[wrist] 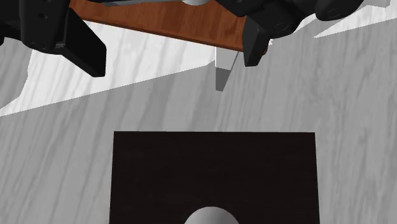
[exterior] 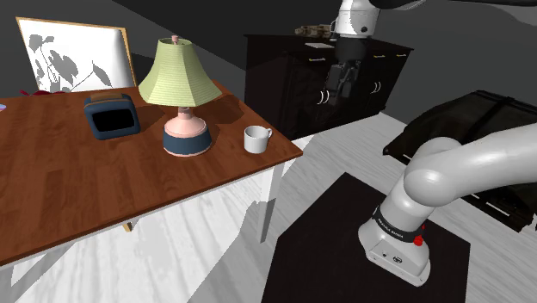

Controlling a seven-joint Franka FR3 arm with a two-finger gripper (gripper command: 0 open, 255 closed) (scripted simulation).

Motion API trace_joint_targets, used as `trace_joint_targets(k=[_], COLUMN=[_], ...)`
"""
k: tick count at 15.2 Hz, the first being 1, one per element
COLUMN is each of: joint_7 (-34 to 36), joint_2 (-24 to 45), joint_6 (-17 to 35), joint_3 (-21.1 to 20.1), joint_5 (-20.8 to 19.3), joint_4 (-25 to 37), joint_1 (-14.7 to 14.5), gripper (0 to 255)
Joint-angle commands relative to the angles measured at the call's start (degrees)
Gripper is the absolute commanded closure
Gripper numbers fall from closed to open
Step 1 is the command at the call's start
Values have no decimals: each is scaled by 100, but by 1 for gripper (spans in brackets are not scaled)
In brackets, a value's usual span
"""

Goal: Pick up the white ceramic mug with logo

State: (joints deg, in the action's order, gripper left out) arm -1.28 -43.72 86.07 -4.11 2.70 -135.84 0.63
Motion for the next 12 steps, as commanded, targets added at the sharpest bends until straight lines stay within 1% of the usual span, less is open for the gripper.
trace_joint_targets(k=[1,6,12], joint_7=[0,133,323], joint_2=[0,823,1981], joint_6=[0,959,2002], joint_3=[0,-171,-366], joint_5=[0,25,-29], joint_4=[0,-75,110], joint_1=[0,7,36], gripper=[0,0,0])
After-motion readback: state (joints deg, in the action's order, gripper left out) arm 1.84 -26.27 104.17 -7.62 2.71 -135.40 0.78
